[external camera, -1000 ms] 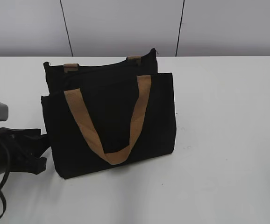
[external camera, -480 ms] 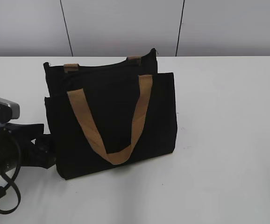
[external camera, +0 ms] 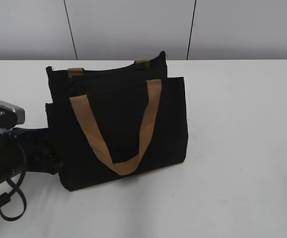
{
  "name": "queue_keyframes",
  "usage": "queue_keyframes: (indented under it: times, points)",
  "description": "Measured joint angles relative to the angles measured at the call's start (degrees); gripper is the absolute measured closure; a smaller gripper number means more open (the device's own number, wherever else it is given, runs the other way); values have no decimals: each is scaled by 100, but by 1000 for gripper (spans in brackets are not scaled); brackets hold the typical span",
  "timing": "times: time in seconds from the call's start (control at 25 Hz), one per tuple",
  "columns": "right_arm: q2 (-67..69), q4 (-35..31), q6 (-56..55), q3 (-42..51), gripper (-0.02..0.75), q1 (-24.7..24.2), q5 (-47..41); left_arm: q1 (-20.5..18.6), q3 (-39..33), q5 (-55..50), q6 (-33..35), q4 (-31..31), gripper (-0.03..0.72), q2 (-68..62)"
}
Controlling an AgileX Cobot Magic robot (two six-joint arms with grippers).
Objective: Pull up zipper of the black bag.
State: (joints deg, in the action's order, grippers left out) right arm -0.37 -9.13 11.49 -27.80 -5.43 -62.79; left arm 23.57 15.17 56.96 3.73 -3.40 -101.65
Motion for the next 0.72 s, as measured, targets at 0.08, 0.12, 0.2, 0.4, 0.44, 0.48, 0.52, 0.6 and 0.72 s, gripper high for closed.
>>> queue_keyframes:
  times: [0.08, 0.12, 0.2, 0.4, 0.44, 0.48, 0.52, 0.6, 0.72]
  points:
    - [0, 0, 0, 0, 259, 0, 0, -37, 62, 11, 0, -222, 317, -88]
    - [0, 0, 0, 0, 259, 0, 0, -48, 92, 11, 0, -292, 321, -131]
    - [0, 0, 0, 0, 259, 0, 0, -62, 100, 41, 0, -383, 325, -204]
    - [0, 0, 0, 0, 259, 0, 0, -62, 100, 168, 0, -426, 345, -360]
    - [0, 0, 0, 0, 259, 0, 0, -62, 100, 199, 0, -433, 359, -380]
    - [0, 0, 0, 0, 259, 0, 0, -62, 100, 243, 0, -444, 377, -403]
    - [0, 0, 0, 0, 259, 0, 0, -62, 100, 283, 0, -449, 393, -432]
    - [0, 0, 0, 0, 259, 0, 0, -62, 100, 326, 0, -459, 429, -452]
    - [0, 0, 0, 0, 259, 0, 0, -62, 100, 388, 0, -468, 452, -452]
